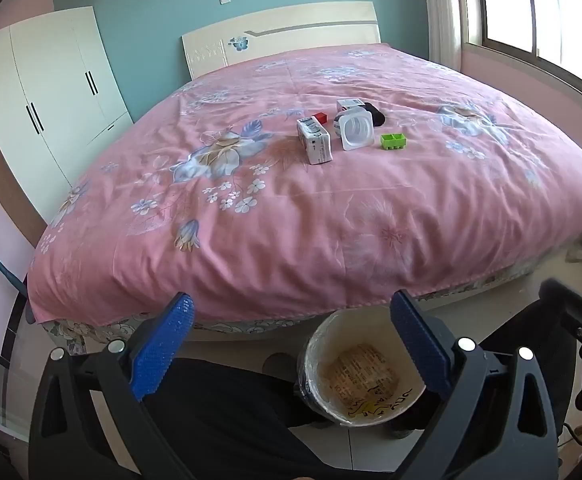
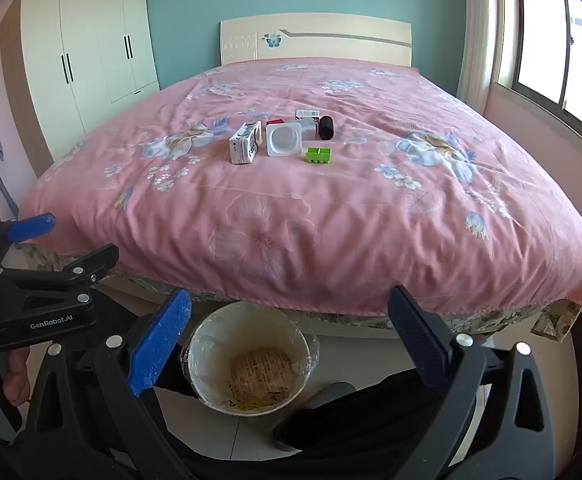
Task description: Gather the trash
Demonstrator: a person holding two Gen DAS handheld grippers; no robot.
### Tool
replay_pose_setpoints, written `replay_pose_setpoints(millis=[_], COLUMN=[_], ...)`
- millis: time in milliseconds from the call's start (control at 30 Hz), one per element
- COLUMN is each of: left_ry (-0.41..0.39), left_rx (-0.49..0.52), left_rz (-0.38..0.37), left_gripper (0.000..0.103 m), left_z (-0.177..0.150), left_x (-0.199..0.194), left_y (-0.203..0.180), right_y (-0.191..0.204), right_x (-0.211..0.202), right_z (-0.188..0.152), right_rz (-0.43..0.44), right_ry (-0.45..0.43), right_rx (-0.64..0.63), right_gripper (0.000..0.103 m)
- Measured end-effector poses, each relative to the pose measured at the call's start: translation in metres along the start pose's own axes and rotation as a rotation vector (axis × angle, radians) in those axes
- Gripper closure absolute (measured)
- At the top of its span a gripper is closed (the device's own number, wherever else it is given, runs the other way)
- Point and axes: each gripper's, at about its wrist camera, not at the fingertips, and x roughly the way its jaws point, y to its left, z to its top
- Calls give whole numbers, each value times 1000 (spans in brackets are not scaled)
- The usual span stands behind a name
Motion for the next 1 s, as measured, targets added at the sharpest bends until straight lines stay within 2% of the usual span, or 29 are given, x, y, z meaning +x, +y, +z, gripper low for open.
replay_pose_setpoints(millis=[33,67,133,367,433,1000], left_ry=[0,-32,-35,-24,-4,-7], left_rx=[3,-39,-37,-5,-1,1], left_rz=[-1,-20,-29,-2,-7,-5], left_gripper=[3,3,3,3,3,3], left_z=[0,-1,-3,-4,1,1], left_x=[0,-2,-5,-11,-1,-3], left_y=[-1,3,4,-4,-3,-2], right_y=[0,0,0,5,3,0], right_x=[0,0,0,0,0,1], right_z=[0,0,0,-1,-1,1], right_rz=[3,2,4,4,1,-1], right_ry=[2,0,3,-3,-2,0], right_rx=[6,6,4,-2,-3,-2], right_gripper=[6,6,6,6,6,6])
